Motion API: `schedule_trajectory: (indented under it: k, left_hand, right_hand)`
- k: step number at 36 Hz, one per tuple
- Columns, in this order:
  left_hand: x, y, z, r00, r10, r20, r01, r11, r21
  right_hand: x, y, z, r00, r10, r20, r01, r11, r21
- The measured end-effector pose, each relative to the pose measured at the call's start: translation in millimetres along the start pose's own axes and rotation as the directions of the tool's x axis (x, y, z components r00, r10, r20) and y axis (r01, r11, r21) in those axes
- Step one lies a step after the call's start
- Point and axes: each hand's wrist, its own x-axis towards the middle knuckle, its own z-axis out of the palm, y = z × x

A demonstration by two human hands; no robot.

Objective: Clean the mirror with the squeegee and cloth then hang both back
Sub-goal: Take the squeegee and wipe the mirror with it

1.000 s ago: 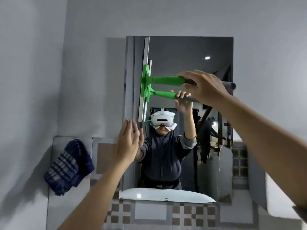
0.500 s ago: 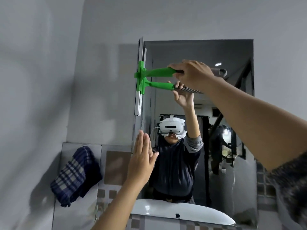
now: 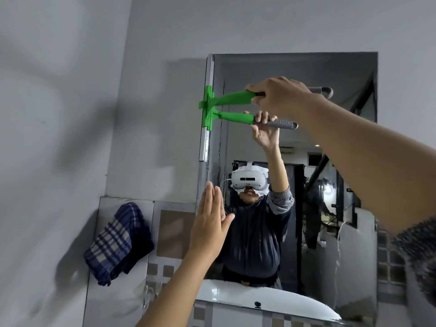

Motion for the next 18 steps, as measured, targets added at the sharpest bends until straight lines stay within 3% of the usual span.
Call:
schedule_trajectory:
  k: [18]
  left_hand:
    - [1,-2,3,1.000,-0.016,-0.003,0.016,1.000,0.025]
  right_hand:
    - [-4,5,-25,0.999,0.026,0.030,-0.023,0.996,-0.090]
